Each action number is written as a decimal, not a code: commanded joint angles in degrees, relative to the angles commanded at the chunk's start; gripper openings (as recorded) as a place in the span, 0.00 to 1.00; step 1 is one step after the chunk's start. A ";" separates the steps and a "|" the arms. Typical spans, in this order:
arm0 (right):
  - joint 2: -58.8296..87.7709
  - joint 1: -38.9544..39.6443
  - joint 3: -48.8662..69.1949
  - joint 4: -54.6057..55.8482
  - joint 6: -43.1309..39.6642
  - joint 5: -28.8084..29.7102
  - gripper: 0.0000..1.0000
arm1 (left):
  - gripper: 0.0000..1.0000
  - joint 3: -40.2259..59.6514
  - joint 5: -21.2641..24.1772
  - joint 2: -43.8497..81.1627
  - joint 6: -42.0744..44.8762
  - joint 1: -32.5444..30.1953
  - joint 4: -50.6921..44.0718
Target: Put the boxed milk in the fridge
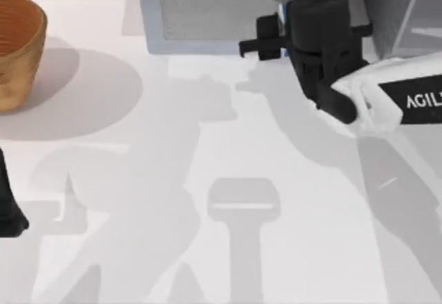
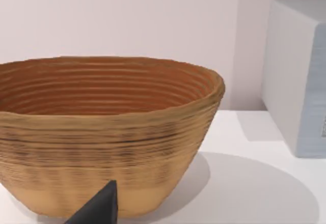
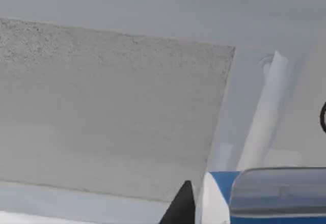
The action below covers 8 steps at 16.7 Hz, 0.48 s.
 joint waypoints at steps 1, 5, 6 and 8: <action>-1.37 -0.71 0.11 -1.98 0.47 0.35 0.00 | 1.00 0.00 0.00 0.00 0.00 0.00 0.00; -5.22 -3.03 0.27 -5.51 5.28 0.77 0.00 | 1.00 0.00 0.00 0.00 0.00 0.00 0.00; -5.28 -2.95 0.31 -5.51 5.53 0.66 0.00 | 1.00 0.00 0.00 0.00 0.00 0.00 0.00; -5.28 -2.95 0.31 -5.51 5.53 0.66 0.00 | 1.00 0.00 0.00 0.00 0.00 0.00 0.00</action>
